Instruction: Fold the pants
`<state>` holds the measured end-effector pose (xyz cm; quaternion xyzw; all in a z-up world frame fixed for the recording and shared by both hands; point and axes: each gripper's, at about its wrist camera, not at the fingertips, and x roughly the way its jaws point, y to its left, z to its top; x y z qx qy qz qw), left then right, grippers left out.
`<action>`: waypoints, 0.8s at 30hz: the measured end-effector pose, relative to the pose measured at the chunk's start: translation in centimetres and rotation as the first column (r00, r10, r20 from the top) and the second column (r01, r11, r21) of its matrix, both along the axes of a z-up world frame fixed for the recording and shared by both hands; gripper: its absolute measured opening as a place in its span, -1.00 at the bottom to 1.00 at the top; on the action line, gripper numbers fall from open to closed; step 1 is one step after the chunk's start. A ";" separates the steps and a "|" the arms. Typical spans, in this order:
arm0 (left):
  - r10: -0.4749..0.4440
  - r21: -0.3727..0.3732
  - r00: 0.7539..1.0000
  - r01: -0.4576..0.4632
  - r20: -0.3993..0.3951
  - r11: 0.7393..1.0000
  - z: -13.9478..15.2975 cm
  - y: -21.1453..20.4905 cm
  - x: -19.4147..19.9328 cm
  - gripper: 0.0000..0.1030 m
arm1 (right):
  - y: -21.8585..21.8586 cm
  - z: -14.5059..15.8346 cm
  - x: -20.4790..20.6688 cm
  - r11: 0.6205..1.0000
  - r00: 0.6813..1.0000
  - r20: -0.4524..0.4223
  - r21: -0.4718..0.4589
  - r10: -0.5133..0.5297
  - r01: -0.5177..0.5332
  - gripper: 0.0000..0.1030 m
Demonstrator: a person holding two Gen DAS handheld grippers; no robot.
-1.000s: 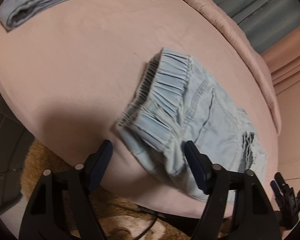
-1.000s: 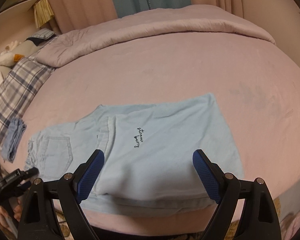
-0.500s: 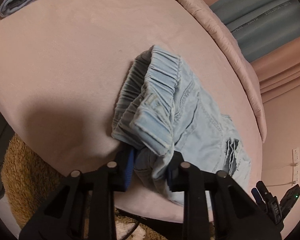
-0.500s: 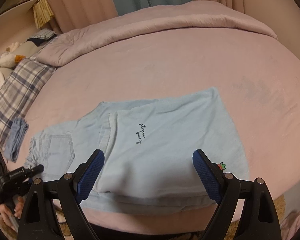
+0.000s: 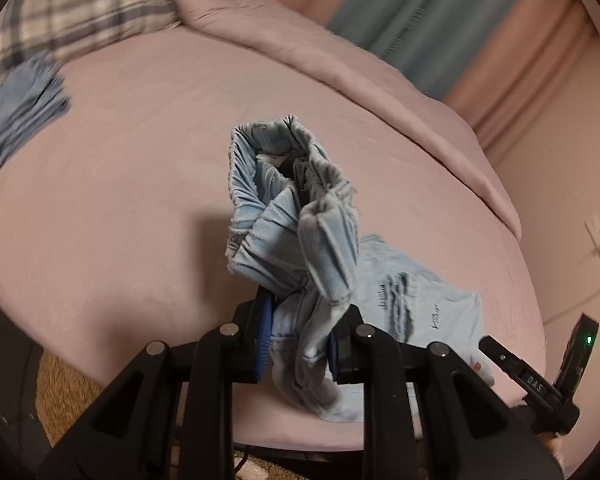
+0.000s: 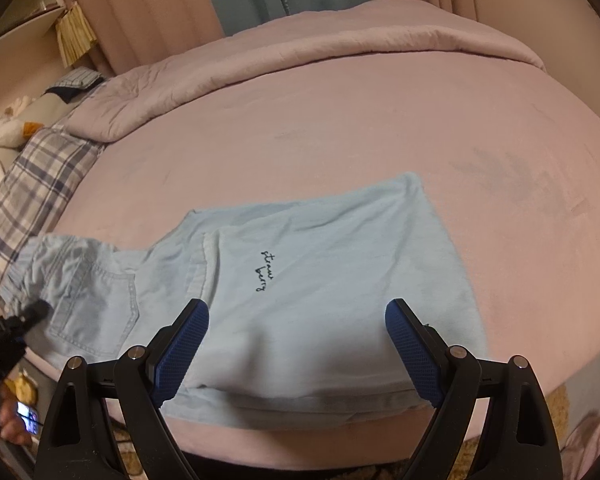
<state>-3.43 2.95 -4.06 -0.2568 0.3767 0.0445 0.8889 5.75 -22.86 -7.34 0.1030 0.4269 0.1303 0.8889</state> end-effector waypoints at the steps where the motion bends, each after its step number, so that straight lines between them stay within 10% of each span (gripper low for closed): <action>1: -0.018 0.014 1.000 0.018 0.004 1.000 0.2 -0.5 0.1 -0.59 | 0.0 0.0 0.0 1.000 1.000 -0.001 0.001 -0.002 0.002 0.74; 24: -0.364 0.078 0.913 0.383 -0.182 0.921 -5.8 -10.0 6.5 -0.56 | -2.3 -0.8 -0.4 0.996 0.996 -0.040 0.038 -0.081 0.083 0.74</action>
